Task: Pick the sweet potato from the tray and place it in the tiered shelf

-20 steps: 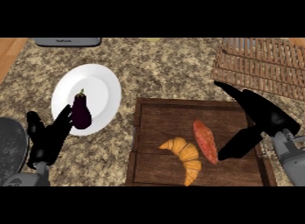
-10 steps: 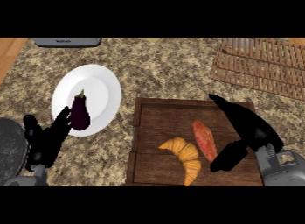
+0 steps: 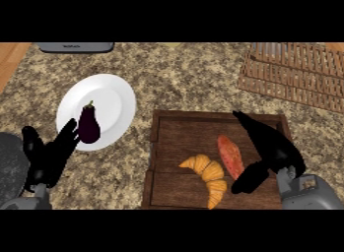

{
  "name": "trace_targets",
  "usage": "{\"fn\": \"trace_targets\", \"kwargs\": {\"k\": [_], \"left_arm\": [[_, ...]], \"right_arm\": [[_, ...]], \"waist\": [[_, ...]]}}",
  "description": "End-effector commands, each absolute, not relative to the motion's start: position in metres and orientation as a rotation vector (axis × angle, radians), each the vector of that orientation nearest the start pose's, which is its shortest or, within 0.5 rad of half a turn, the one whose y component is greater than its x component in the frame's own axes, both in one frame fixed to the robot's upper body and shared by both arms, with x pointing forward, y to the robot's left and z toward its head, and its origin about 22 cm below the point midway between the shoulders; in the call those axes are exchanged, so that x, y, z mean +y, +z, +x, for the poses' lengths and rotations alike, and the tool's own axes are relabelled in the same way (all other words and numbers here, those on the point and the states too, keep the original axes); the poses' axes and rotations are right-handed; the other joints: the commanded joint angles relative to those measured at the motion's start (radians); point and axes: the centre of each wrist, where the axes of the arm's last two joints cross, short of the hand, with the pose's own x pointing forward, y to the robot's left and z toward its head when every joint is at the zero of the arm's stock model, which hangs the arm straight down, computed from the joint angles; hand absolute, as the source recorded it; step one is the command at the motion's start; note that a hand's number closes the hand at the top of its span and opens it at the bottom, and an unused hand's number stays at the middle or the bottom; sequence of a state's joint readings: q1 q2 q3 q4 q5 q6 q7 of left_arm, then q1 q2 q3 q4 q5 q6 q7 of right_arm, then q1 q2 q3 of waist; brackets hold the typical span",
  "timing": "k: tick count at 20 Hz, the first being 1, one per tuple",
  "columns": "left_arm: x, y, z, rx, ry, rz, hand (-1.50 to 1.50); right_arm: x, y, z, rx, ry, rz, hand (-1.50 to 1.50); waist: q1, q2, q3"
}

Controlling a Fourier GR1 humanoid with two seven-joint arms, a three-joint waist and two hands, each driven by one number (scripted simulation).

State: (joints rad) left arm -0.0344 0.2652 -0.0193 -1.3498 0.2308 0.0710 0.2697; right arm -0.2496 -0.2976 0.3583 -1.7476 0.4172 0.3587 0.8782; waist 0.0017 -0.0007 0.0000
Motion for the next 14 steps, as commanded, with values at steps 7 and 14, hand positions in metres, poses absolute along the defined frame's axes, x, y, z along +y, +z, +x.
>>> {"fn": "trace_targets", "kwargs": {"k": [7, 14], "left_arm": [[0.306, -0.030, 0.250, -1.110, 0.058, 0.072, 0.00], [0.303, -0.040, 0.249, -1.104, 0.044, 0.096, 0.00]], "right_arm": [[-0.183, 0.052, 0.282, -0.897, 0.990, -0.642, -1.50], [-0.183, 0.019, 0.290, -0.956, 0.980, -0.627, -1.50]], "waist": [[0.001, 0.001, 0.000], [0.002, 0.002, 0.000]]}}
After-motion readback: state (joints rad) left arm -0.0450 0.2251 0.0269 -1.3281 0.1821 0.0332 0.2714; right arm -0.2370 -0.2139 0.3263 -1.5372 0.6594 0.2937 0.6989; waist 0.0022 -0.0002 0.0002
